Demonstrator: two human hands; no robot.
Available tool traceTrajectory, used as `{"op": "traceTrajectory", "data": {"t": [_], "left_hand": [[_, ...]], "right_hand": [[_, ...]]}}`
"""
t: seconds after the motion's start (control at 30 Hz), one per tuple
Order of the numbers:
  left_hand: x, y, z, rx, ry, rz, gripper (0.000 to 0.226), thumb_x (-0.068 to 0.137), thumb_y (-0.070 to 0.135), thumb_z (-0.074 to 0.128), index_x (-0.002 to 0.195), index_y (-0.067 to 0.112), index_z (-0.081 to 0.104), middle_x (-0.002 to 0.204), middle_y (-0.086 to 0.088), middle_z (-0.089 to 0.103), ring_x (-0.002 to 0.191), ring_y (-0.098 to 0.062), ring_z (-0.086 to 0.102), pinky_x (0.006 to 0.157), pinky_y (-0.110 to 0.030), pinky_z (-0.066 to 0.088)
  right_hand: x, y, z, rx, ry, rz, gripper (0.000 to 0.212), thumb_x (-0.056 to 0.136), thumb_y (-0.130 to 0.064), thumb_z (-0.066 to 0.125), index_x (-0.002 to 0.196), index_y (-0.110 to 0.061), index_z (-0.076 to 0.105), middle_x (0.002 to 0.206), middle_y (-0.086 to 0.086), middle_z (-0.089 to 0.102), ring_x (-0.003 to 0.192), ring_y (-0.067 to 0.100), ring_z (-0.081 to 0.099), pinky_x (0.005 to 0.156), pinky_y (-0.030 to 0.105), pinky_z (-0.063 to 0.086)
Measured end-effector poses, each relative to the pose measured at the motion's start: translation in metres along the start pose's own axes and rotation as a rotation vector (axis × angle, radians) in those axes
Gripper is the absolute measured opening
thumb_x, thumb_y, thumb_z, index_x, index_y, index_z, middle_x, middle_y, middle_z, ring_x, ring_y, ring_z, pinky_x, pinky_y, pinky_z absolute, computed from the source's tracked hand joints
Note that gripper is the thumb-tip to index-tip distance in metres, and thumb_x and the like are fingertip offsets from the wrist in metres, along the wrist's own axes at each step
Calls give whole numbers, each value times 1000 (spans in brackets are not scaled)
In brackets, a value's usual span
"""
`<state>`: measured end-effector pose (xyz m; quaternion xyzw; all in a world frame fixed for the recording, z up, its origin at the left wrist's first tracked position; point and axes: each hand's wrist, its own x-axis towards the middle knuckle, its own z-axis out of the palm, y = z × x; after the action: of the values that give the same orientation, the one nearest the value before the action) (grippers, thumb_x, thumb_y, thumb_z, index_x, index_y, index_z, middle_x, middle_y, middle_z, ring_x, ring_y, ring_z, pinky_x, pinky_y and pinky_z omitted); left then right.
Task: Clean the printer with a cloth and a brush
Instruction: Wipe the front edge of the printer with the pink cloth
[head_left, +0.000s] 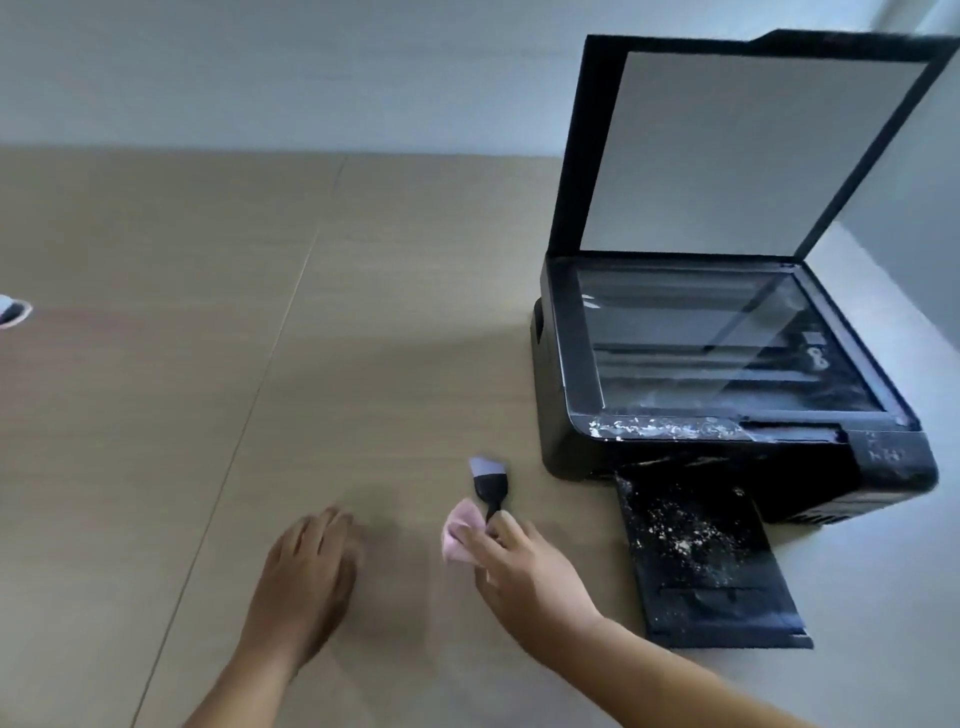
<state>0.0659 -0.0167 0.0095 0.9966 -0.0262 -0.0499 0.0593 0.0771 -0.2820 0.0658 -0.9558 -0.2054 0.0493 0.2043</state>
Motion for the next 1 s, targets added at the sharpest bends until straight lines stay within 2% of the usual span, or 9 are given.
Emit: {"op": "traceTrajectory", "data": {"t": [0.13,0.27,0.37,0.5,0.57,0.63,0.73,0.9,1.0], "left_hand": [[81,48,-51,-108,80,114,57,89,41,31,132,10,53,131,-9,57,118,-30,52,94,-40,46],[142,116,-95,-297,194,318,54,92,40,37,137,14,48,144,-6,49,129,-21,48,105,-33,39],[178,161,-116,-354,221,458,52,93,39,39,138,15,47,147,-6,45,134,-21,43,110,-37,36],[222,211,-135,-327,156,600,52,95,39,34,142,19,44,153,-4,36,142,-24,30,117,-34,18],[239,227,-138,-292,106,643,52,96,37,31,143,21,43,154,-3,34,142,-26,28,117,-37,18],[250,235,-133,-254,33,648,49,99,36,31,146,24,38,157,-1,28,145,-25,23,118,-38,13],[254,238,-117,-118,-43,606,50,102,38,29,151,31,22,162,6,11,148,-20,3,119,-40,-4],[255,235,-111,-70,-11,622,53,101,41,26,152,31,17,162,9,8,148,-19,0,119,-41,-7],[254,236,-110,-77,2,626,58,96,45,19,152,30,19,161,8,10,148,-21,2,118,-42,-7]], "right_hand": [[4,27,-51,85,199,148,54,81,-19,58,128,-42,47,96,-11,47,83,14,52,57,31,50],[2,49,-94,133,366,243,49,86,-23,59,129,-46,50,92,-13,46,74,8,50,54,28,46],[3,67,-115,101,440,279,50,84,-20,62,127,-43,52,91,-14,44,72,11,50,49,28,45],[6,92,-131,8,418,366,45,78,-19,63,118,-40,56,96,-8,43,71,17,51,46,27,41],[9,100,-134,-13,406,390,45,77,-19,62,117,-39,55,100,-8,43,75,19,52,46,29,42],[13,101,-134,-38,401,341,47,76,-21,59,119,-39,54,102,-8,45,79,20,53,47,31,45],[24,92,-130,-92,358,276,46,75,-26,53,119,-36,54,102,-6,48,82,21,54,49,31,47],[39,74,-120,-153,316,247,29,86,-42,50,113,-31,56,92,-5,49,74,22,49,55,33,41],[29,81,-120,-168,310,204,39,82,-32,61,120,-31,54,91,-6,49,73,22,49,54,34,45]]}}
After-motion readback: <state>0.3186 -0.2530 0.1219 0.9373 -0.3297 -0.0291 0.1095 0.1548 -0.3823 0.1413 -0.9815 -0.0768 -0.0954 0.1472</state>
